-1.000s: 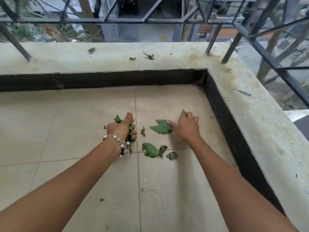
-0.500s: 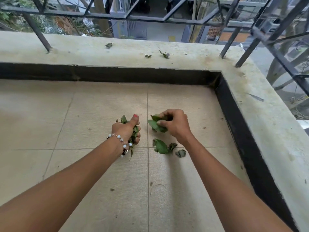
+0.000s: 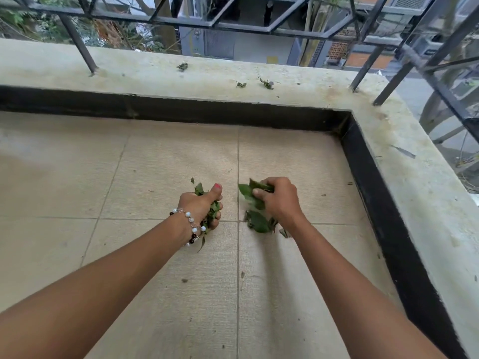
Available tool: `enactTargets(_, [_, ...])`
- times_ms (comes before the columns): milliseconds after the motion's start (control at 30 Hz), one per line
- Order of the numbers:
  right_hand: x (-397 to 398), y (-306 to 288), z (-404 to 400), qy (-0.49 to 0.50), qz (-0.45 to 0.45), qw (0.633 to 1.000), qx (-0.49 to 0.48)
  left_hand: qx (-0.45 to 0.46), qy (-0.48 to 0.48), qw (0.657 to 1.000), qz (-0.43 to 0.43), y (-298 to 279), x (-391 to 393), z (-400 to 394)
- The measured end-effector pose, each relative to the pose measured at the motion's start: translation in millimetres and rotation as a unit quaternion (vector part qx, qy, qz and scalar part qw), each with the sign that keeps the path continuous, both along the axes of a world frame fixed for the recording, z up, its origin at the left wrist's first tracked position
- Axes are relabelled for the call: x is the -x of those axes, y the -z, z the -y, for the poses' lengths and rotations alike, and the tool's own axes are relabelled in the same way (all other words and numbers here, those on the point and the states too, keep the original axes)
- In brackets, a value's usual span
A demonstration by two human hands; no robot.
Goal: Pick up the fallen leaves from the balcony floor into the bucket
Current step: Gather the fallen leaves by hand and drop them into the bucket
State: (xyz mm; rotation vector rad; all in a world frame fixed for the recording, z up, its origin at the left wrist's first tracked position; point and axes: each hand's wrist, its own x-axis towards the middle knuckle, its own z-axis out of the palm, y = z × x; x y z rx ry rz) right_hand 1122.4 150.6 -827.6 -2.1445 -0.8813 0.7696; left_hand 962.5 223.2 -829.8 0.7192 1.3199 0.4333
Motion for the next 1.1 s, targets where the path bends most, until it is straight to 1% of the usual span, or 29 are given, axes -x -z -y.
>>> enactTargets(33, [3.6,-6.0,4.0,0.036,-0.097,0.994,-0.031,0.01,0.007,1.0,0.009,-0.3,-2.4,5.5])
enactTargets(67, [9.2,-9.7,7.0,0.05,-0.167,0.983,-0.053,0.022,0.014,0.999,0.019,-2.0,-5.9,12.2])
enactTargets(100, [17.5,-11.7,9.4,0.047,-0.194,0.978,-0.065,0.03,0.017,0.999,0.025,-2.6,-10.6,18.5])
enactTargets(133, [28.7,-12.3,10.6,0.037,-0.182,0.98,-0.07,0.033,0.013,0.999,0.021,-3.1,-16.5,24.1])
enactTargets(167, [40.1,-11.0,11.9,0.029,-0.14,0.987,-0.069,0.031,0.002,1.0,0.004,-2.5,-21.2,28.4])
enactTargets(200, [51.0,-9.4,13.8,0.023,-0.076,0.995,-0.067,0.029,-0.013,0.999,-0.01,-1.4,-25.3,31.1])
enactTargets(233, [60.2,-6.5,16.3,0.019,0.001,0.998,-0.065,0.035,-0.027,0.999,-0.006,-1.4,-28.2,32.8])
enactTargets(267, [67.8,-5.6,19.6,0.011,0.066,0.996,-0.063,0.05,-0.032,0.998,0.021,-2.8,-30.0,34.3])
enactTargets(300, [73.4,-4.5,23.6,-0.003,0.105,0.993,-0.058,0.066,-0.028,0.996,0.051,-4.8,-30.1,35.8])
enactTargets(367, [79.8,-4.0,30.9,-0.056,0.139,0.987,-0.057,0.08,-0.018,0.993,0.079,-6.2,-27.5,39.0])
enactTargets(433, [85.8,-7.1,35.2,-0.118,0.164,0.977,-0.068,0.07,-0.011,0.994,0.082,-8.1,-25.9,41.3])
enactTargets(533, [88.0,-14.8,38.7,-0.159,0.134,0.974,-0.09,0.046,-0.036,0.995,0.081,-16.0,-27.7,42.1])
enactTargets(600, [78.1,-15.5,46.4,-0.188,0.124,0.973,-0.047,0.017,-0.064,0.997,0.041,-17.2,-27.6,38.5])
enactTargets(633, [71.0,-16.1,51.9,-0.208,0.083,0.974,-0.019,0.002,-0.074,0.997,0.023,-18.5,-26.9,38.2])
enactTargets(667, [62.8,-17.6,57.5,-0.224,0.006,0.975,-0.012,-0.011,-0.072,0.997,0.008,-20.0,-26.0,38.2])
enactTargets(700, [54.4,-20.1,63.1,-0.226,-0.096,0.969,-0.032,-0.021,-0.064,0.998,-0.002,-22.3,-25.9,39.7])
enactTargets(733, [47.3,-22.6,67.5,-0.213,-0.192,0.955,-0.072,-0.027,-0.051,0.998,-0.007,-23.9,-25.8,41.6])
enactTargets(767, [41.1,-24.8,70.3,-0.176,-0.262,0.941,-0.12,-0.034,-0.04,0.999,-0.008,-26.0,-25.9,43.4])
enactTargets(800, [34.8,-25.3,72.0,-0.117,-0.297,0.935,-0.156,-0.042,-0.031,0.999,-0.01,-28.1,-25.4,44.5])
enactTargets(833, [29.6,-23.7,73.3,-0.044,-0.311,0.933,-0.176,-0.048,-0.028,0.998,-0.013,-30.1,-24.9,44.3])
enactTargets(867, [25.7,-20.6,74.4,0.029,-0.287,0.941,-0.176,-0.053,-0.03,0.998,-0.016,-30.5,-23.3,42.2])
enactTargets(900, [19.3,-12.7,75.9,0.088,-0.207,0.963,-0.151,-0.053,-0.036,0.998,-0.015,-30.5,-21.1,39.1])
enactTargets(933, [11.7,-3.8,77.7,0.112,-0.087,0.985,-0.102,-0.052,-0.043,0.998,-0.01,-29.8,-18.0,35.1])
enactTargets(967, [6.8,3.0,79.9,0.109,0.014,0.993,-0.035,-0.05,-0.05,0.997,-0.004,-29.2,-15.1,31.5])
enactTargets(1000, [3.5,11.2,81.9,0.08,0.071,0.994,0.036,-0.047,-0.051,0.998,-0.003,-27.4,-11.7,28.0])
enactTargets(1033, [3.8,16.5,83.1,0.044,0.087,0.991,0.091,-0.046,-0.047,0.998,-0.005,-26.2,-8.3,25.8])
enactTargets(1067, [6.5,20.3,83.0,0.013,0.093,0.988,0.126,-0.047,-0.045,0.998,-0.011,-25.0,-4.8,24.2])
enactTargets(1100, [11.6,22.3,79.8,-0.012,0.102,0.985,0.139,-0.051,-0.043,0.998,-0.015,-23.3,-1.5,22.6])
